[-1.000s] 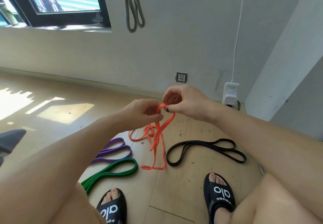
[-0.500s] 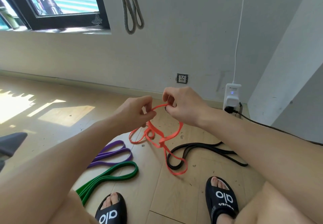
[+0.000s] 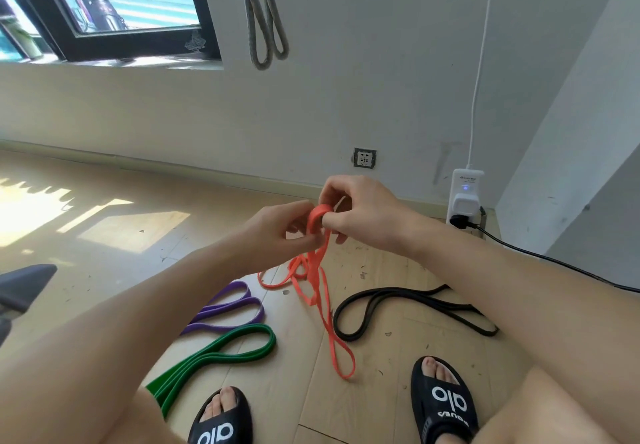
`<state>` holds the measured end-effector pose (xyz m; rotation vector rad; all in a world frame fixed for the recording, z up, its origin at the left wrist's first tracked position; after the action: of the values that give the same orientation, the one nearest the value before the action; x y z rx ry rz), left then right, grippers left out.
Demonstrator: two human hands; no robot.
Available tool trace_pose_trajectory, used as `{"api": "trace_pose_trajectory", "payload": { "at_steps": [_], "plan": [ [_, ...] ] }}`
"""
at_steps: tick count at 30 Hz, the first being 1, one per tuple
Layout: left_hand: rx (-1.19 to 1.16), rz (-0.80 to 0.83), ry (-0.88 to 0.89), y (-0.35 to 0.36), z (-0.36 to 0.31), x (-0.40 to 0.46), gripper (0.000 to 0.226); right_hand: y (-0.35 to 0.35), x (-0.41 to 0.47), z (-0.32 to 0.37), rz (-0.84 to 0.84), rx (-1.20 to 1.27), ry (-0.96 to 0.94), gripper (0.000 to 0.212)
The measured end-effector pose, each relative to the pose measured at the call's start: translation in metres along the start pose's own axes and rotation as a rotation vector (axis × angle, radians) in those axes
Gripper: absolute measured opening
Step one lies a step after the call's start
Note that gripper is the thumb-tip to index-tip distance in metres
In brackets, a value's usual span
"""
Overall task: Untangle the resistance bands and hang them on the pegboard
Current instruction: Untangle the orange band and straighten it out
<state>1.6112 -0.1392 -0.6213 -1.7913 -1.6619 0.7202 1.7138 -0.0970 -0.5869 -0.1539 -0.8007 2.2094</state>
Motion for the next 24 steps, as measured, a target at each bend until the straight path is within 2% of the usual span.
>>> {"api": "trace_pose_trajectory", "payload": {
  "at_steps": [3, 9, 13, 16, 20, 22, 24],
  "plan": [
    [-0.051, 0.022, -0.043, 0.004, 0.002, 0.001, 0.016, -0.002, 0.002, 0.001, 0.011, 0.035, -0.013, 0.012],
    [-0.128, -0.038, -0.086, -0.009, 0.005, 0.002, 0.017, -0.016, 0.004, -0.015, -0.045, 0.034, 0.019, 0.015],
    [-0.178, -0.081, -0.111, -0.018, 0.012, 0.002, 0.011, -0.019, 0.001, -0.027, 0.004, 0.106, 0.075, 0.006],
    [-0.255, 0.017, -0.152, -0.010, 0.014, -0.002, 0.009, -0.007, -0.004, -0.038, 0.123, 0.218, 0.139, 0.007],
    [-0.293, 0.136, -0.202, 0.003, 0.016, -0.006, 0.019, 0.009, -0.013, -0.043, 0.254, 0.437, 0.236, 0.015],
    [-0.290, 0.164, -0.207, 0.006, 0.013, -0.006, 0.021, 0.013, -0.015, -0.039, 0.271, 0.502, 0.242, 0.017],
    [-0.302, 0.179, -0.201, 0.011, 0.010, -0.005, 0.015, 0.015, -0.015, -0.035, 0.260, 0.514, 0.240, 0.018]
  ]
}}
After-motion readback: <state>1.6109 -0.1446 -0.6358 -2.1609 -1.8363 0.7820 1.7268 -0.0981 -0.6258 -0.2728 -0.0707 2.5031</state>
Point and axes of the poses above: each hand's wrist, its own x-axis towards the middle knuckle, its own y-axis out of the palm, z = x × y, the point moved 10 cm from there along x, towards the middle knuckle, and after that the axes turned 5 degrees about -y, right-handed, at the moved point
